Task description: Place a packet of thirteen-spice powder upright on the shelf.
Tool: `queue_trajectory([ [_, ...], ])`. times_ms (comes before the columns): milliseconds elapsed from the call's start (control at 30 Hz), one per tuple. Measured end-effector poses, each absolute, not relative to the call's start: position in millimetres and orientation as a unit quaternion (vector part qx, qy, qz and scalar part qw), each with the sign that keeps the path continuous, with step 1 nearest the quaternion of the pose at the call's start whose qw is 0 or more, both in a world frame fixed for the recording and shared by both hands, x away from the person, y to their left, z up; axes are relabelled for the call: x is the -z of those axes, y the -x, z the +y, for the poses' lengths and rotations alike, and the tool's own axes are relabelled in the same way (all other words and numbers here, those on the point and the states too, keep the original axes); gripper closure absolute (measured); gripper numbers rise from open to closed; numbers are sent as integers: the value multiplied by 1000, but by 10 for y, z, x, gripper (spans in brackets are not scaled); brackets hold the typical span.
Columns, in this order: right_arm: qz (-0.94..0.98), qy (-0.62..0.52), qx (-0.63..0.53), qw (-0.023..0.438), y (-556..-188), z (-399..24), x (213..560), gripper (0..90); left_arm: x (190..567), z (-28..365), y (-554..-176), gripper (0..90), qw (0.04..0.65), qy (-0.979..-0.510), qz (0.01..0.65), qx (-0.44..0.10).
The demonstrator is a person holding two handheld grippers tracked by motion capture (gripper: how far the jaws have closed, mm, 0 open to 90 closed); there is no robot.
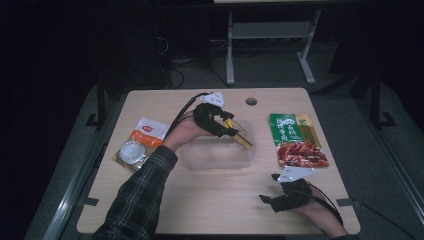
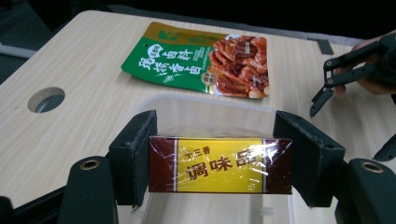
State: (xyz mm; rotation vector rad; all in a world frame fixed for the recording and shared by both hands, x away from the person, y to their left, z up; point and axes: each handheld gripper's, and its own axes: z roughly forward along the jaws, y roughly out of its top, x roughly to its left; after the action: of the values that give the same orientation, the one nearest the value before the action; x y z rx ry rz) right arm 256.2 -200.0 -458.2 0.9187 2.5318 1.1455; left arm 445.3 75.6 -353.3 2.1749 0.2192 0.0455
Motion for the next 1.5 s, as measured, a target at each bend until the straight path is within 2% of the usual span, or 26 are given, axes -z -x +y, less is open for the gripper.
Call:
queue_trajectory([
  [533,860,-312,-390,107,-2563,-2002,4585,155,3528,528,-4497,318,473,-878,76,-15],
  [1500,862,-307,-389,107,-2568,-2001,4585,157,3807,163,-4485,318,463,-884,65,9],
])
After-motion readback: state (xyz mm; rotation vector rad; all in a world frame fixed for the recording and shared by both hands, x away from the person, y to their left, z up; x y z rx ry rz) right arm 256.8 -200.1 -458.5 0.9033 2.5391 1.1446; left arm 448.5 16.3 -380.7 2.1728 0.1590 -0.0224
